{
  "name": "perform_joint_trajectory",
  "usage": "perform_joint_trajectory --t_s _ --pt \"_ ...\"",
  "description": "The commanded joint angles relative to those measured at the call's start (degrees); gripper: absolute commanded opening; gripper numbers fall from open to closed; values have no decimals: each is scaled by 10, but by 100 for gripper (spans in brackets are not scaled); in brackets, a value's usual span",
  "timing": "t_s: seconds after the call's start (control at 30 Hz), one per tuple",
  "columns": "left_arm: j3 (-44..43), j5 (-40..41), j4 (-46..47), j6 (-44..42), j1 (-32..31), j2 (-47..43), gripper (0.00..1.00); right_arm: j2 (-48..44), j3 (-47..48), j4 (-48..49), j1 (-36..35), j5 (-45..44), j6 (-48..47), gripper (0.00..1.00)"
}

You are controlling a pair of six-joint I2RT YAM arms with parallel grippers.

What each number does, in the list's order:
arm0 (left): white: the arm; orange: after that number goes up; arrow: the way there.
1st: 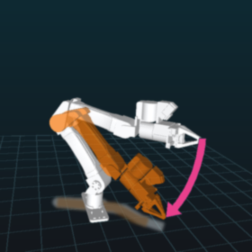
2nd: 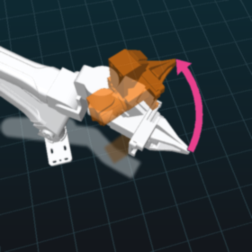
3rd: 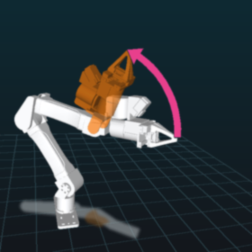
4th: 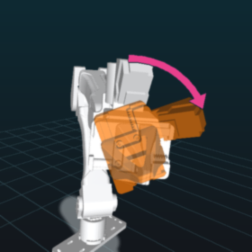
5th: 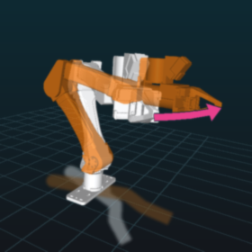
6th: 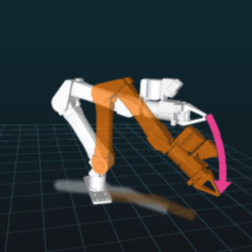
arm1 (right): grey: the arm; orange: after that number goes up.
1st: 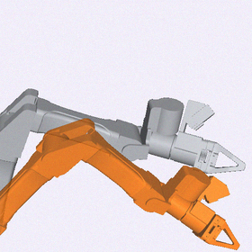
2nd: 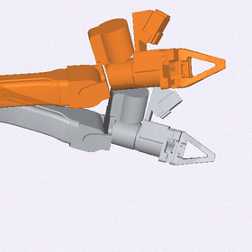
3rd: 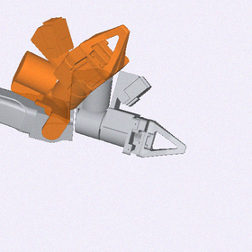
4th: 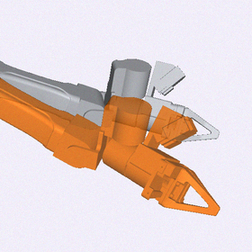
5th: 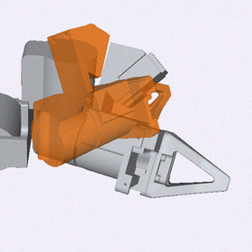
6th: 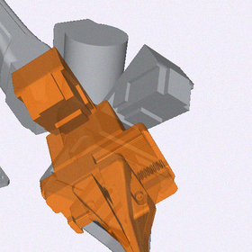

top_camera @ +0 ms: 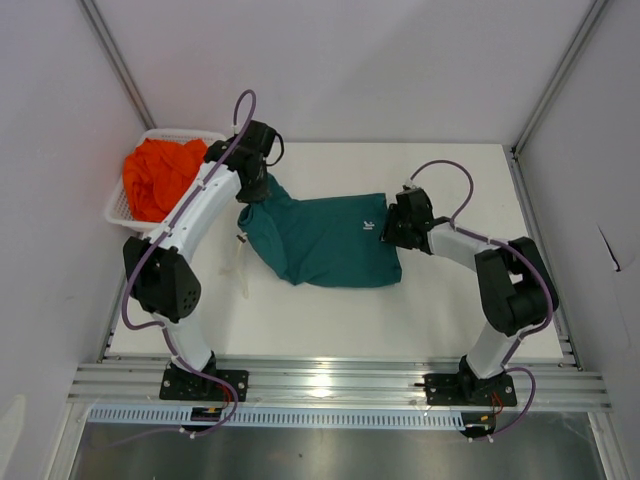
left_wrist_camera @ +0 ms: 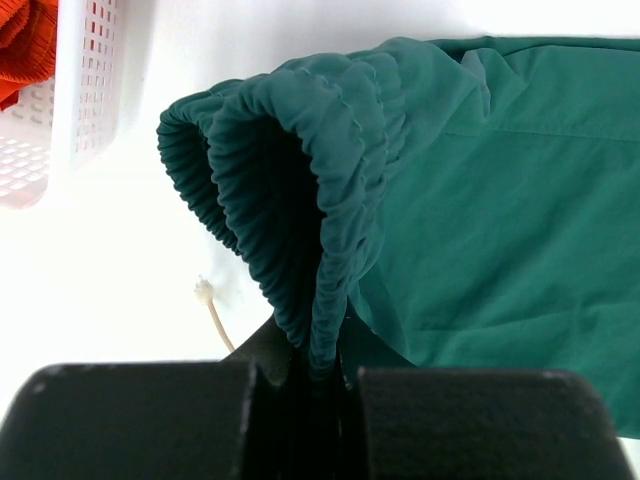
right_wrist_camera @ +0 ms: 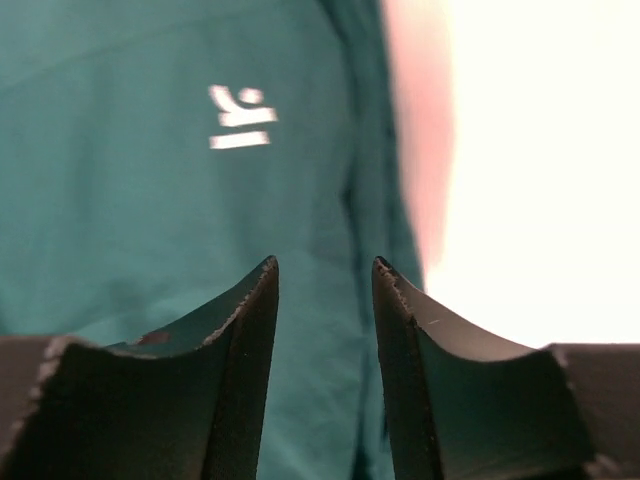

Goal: Fold and stack the shorts
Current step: Fold the shorts

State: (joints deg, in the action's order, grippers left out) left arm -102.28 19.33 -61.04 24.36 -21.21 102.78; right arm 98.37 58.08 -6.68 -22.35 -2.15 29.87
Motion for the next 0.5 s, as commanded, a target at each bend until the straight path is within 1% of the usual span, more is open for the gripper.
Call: perform_joint_trajectory --t_s 0.0,0.1,0.13,0.33,0.4,0.47 --pt "-29 18 -5 -13 -3 -5 0 23 21 -29 3 -31 -24 46" --pt "-29 18 -7 -15 -4 -6 0 44 40 -48 3 -47 -36 50" --pt "-28 18 -6 -15 -4 -7 0 50 44 -54 4 -49 -38 52" --pt "-30 19 -7 -18 -4 -9 0 78 63 -62 3 -61 -46 56" --pt "-30 18 -7 -18 -4 -8 0 81 67 -63 4 -65 -51 57" --pt "-31 20 -8 -19 -4 -7 0 87 70 -67 4 -64 -54 54"
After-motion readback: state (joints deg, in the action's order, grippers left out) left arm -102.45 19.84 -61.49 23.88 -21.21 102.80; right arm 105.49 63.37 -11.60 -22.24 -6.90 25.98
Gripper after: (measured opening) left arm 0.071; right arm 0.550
